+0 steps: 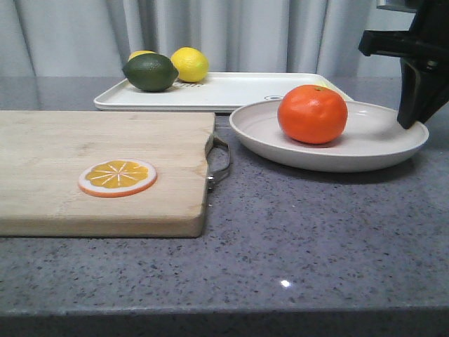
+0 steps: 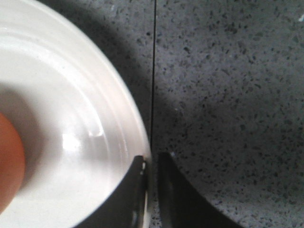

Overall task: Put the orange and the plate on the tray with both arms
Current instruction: 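Lower the right gripper to the plate rim nearest it and pinch it, then lift the plate with the right gripper and carry it over the tray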

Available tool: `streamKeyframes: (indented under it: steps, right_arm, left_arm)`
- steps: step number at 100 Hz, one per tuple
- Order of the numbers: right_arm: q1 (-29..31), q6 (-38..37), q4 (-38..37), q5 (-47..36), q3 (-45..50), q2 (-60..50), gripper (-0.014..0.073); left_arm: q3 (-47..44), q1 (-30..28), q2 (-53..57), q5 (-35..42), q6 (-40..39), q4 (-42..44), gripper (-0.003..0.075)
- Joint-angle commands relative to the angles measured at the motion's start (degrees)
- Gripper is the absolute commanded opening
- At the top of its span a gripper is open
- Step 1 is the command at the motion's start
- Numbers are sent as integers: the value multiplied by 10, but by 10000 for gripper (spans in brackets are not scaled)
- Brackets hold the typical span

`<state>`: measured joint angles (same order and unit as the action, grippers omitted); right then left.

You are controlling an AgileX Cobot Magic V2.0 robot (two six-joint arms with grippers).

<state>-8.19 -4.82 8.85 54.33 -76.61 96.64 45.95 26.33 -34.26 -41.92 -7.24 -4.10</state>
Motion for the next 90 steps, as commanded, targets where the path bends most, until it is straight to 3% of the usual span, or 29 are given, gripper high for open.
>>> streamKeyframes:
  steps: [1, 11, 44, 65, 90]
  right_arm:
    - [0, 5, -2, -10, -19, -22, -1]
    - [0, 5, -2, -9, -19, -22, -69]
    - [1, 5, 3, -4, -24, -23, -66]
    - [1, 14, 38, 25, -68, -24, -66]
    - [4, 54, 130, 49, -135, -24, -66]
  left_arm:
    - [15, -1, 0, 40, -5, -1, -20]
    - [15, -1, 0, 40, -5, -1, -20]
    - [15, -1, 0, 40, -5, -1, -20]
    - [15, -1, 0, 40, -5, -1, -20]
    - [15, -1, 0, 40, -5, -1, -20]
